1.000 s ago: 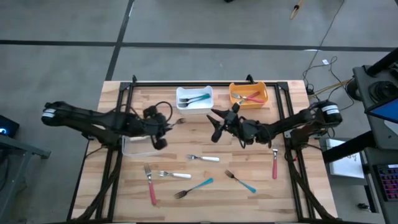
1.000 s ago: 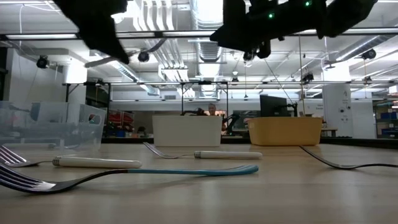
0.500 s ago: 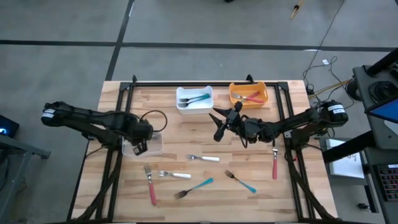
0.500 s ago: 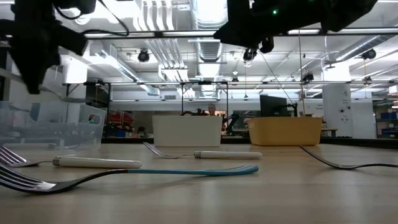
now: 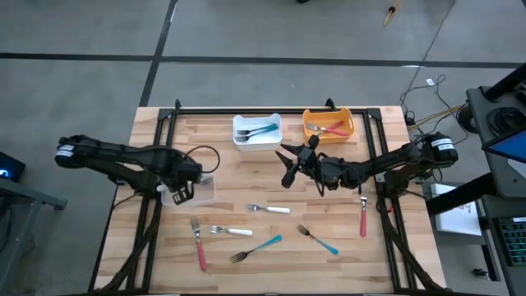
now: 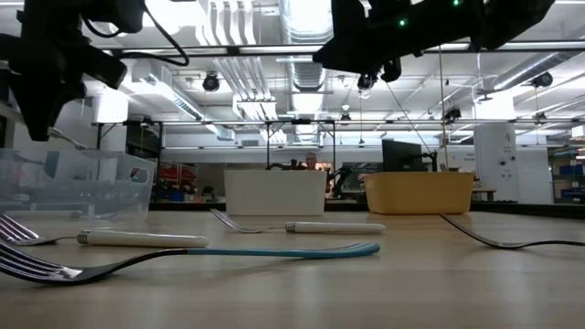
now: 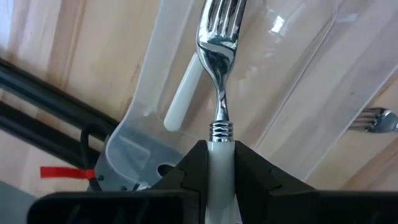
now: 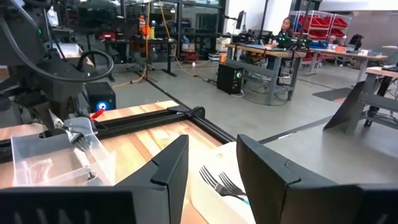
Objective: Sort silverware by color (type)
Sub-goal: Put the top white fork into the transparent bin
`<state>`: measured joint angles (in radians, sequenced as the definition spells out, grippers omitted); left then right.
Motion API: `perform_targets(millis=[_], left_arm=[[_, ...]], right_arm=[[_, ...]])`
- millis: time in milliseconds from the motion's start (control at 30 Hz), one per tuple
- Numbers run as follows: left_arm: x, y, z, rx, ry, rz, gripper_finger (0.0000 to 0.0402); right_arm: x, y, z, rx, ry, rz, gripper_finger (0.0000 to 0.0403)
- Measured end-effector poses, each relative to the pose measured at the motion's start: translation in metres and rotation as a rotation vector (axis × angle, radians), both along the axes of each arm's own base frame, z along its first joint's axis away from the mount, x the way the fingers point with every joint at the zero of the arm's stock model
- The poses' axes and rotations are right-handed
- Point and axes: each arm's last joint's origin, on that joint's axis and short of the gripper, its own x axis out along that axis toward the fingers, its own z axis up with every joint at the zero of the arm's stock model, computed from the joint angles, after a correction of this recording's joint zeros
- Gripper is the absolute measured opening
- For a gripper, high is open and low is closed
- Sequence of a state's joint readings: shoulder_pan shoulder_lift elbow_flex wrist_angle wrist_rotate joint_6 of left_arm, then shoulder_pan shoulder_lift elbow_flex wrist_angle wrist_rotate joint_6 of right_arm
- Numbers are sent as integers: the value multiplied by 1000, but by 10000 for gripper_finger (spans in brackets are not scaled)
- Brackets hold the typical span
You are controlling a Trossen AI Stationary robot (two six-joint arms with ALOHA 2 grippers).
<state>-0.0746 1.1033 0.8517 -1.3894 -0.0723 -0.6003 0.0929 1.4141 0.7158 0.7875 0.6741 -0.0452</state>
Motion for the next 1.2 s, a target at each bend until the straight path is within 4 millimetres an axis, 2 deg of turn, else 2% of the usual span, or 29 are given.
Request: perform_targets(millis=[167, 633, 933, 1200], left_arm=[[9, 2, -7, -7, -10, -26, 36], [31, 4, -34, -12, 163, -64, 36], [45, 3, -52, -16, 216, -56, 37], [50, 3, -62, -18, 275, -65, 37]], right_arm=[[0, 0, -1, 0, 7, 0, 130], [0, 0, -3, 5, 29, 0, 121], [0, 0, -3, 7, 29, 0, 127], [0, 0, -3, 12, 26, 0, 121]])
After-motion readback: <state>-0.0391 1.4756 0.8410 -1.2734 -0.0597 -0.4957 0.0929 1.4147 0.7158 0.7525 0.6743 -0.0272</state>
